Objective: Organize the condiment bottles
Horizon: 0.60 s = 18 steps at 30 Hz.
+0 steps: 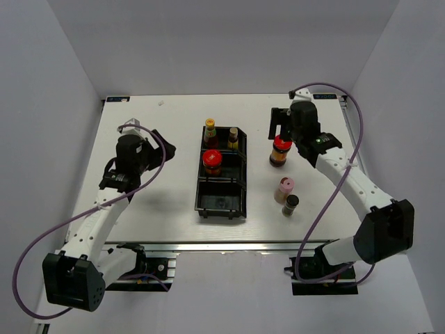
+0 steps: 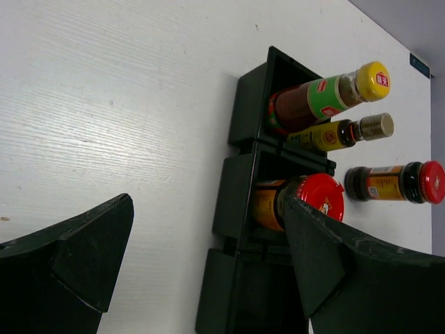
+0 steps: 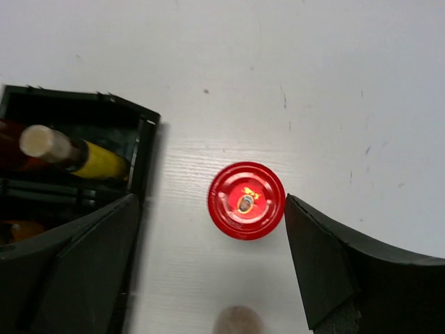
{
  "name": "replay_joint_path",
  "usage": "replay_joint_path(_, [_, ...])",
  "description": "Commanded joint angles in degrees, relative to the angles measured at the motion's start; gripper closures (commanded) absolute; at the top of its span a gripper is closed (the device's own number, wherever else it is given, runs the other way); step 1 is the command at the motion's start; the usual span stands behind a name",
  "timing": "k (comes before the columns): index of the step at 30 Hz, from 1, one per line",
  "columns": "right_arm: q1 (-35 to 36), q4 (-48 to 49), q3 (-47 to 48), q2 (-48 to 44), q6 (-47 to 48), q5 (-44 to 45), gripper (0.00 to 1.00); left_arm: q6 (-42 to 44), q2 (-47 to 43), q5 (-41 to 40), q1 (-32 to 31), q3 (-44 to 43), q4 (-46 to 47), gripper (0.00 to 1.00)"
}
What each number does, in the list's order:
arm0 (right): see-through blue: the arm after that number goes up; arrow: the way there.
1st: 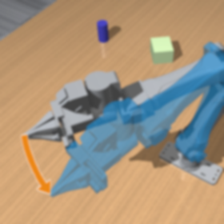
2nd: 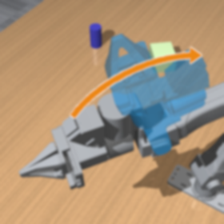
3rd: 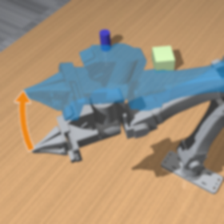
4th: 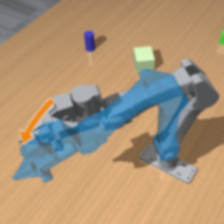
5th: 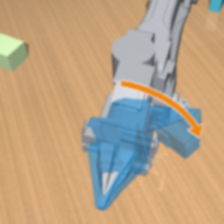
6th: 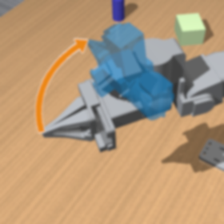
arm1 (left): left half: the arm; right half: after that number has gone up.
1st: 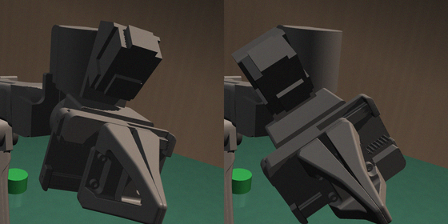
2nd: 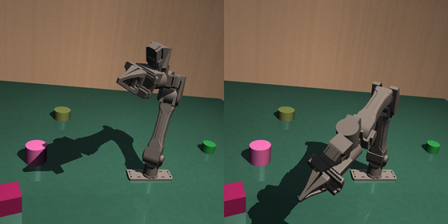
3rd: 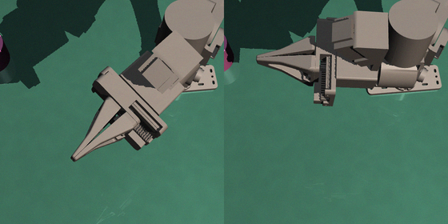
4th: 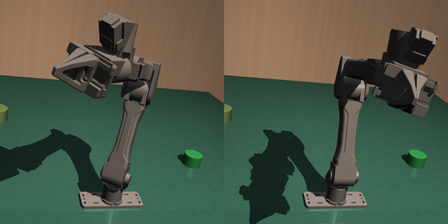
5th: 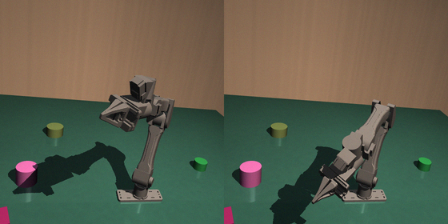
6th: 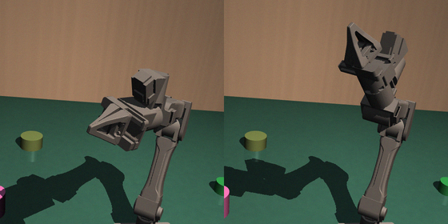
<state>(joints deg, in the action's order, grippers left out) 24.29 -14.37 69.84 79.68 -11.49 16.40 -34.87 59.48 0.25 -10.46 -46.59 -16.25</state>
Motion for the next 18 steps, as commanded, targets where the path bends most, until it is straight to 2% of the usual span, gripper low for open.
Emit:
replay_joint_path(1, [-1.9, -1.6, -0.6, 1.9, -0.3, -2.8, 0.11, 0.7, 0.3, 2.6, -1.2, -1.8, 2.5, 0.02])
replay_joint_path(8, [-4.6, -1.7, 2.2, 9.3, -0.1, -7.2, 0.11, 1.4, 0.6, 1.2, -4.1, -2.8, 2.1, 0.02])
replay_joint_path(15, [-4.7, -1.2, 3.8, 14.7, -0.6, -5.4, 0.11, 1.6, 0.5, 0.5, -5.4, -3.1, 1.1, 0.02])
replay_joint_path(18, [-4.8, -1.8, 3.9, 15.5, -1.1, -3.7, 0.13, 1.6, 0.2, -2.2, -5.4, -3.2, 0.5, 0.02])
